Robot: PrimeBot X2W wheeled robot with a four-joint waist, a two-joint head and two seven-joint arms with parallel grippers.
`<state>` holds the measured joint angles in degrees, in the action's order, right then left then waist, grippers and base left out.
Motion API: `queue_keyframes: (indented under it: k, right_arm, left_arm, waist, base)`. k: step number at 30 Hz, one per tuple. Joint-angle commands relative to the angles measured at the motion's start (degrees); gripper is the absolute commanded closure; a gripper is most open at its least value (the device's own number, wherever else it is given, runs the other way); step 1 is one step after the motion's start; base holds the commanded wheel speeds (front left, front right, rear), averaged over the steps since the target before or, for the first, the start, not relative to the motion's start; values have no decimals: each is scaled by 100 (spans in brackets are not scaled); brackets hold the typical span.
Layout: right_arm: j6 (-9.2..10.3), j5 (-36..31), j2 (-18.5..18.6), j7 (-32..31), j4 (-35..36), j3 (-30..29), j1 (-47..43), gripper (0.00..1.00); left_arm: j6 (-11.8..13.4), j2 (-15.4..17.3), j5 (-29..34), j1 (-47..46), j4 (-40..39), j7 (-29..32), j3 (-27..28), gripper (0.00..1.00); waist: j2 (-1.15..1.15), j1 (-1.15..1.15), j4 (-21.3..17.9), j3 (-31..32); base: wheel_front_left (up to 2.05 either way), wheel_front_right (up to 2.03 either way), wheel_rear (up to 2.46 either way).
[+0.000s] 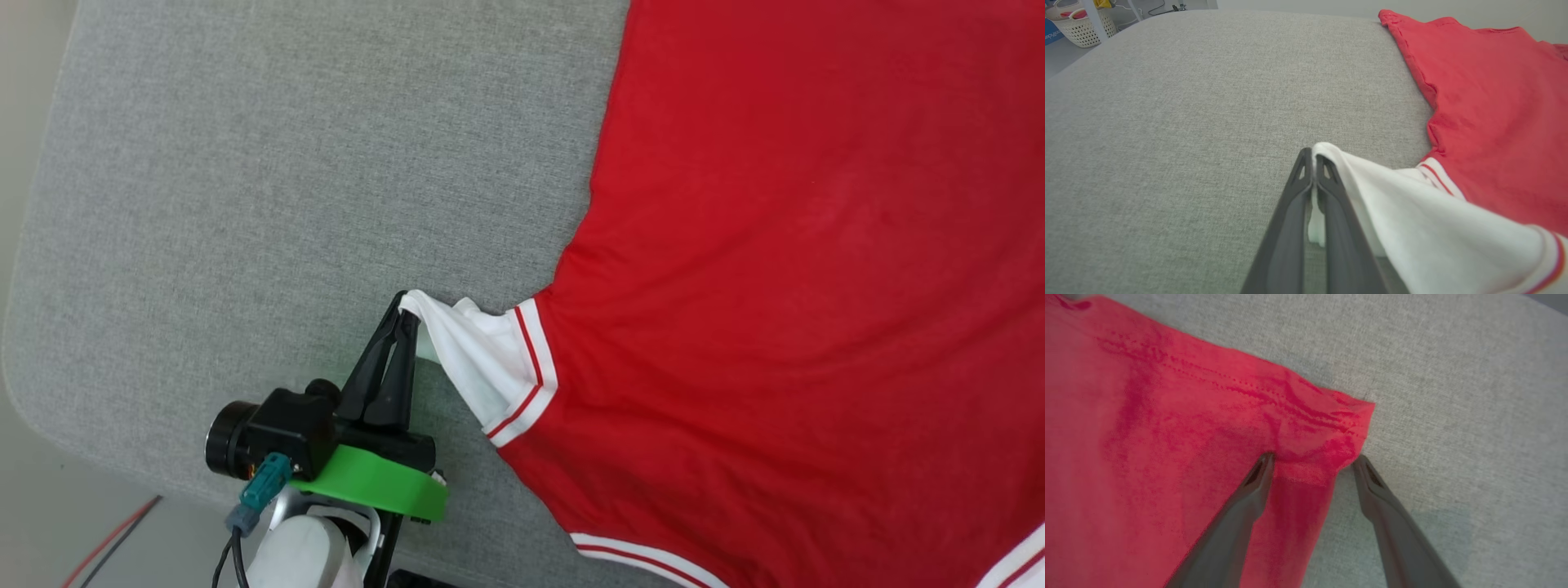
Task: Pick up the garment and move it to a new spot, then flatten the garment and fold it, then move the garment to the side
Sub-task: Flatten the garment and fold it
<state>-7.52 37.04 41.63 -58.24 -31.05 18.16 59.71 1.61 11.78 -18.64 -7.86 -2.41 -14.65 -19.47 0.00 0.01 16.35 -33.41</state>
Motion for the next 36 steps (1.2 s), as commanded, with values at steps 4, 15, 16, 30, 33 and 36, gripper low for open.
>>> queue_keyframes:
  k: [4, 15, 16, 30, 33, 36]
  right_arm:
    - [3, 119, -39, -36, -144, 209, -461, 64]
    - [3, 190, -10, 1279, 63, 414, -270, 100]
    - [3, 244, 13, 1434, 70, 469, -279, 100]
    - [3, 1319, 1005, 2720, 892, 994, -1827, 100]
    - [3, 1511, 1171, 2939, 1155, 959, -2371, 100]
    - [3, 1676, 1354, 3150, 1419, 832, -3024, 100]
  left_arm:
    - [-138, -140, 155, -119, 97, -35, 177, 100]
    - [-360, -253, 362, 45, 375, -35, 511, 100]
    - [-376, -254, 382, 85, 410, -35, 534, 100]
    - [-421, -95, 545, 659, 549, -35, 763, 100]
    - [-398, -61, 545, 771, 560, -35, 787, 100]
    - [-373, -24, 528, 894, 565, -35, 810, 100]
  waist:
    - [0, -1, 56, -72]
    - [0, -1, -203, 527]
    - [0, -1, -240, 649]
    - [0, -1, -874, 1889]
    - [0, -1, -1008, 2059]
    - [0, -1, -1133, 2214]
  base:
    - [0, 0, 0]
    - [0, 0, 0]
    - [0, 0, 0]
    - [0, 0, 0]
    - [0, 0, 0]
    - [0, 0, 0]
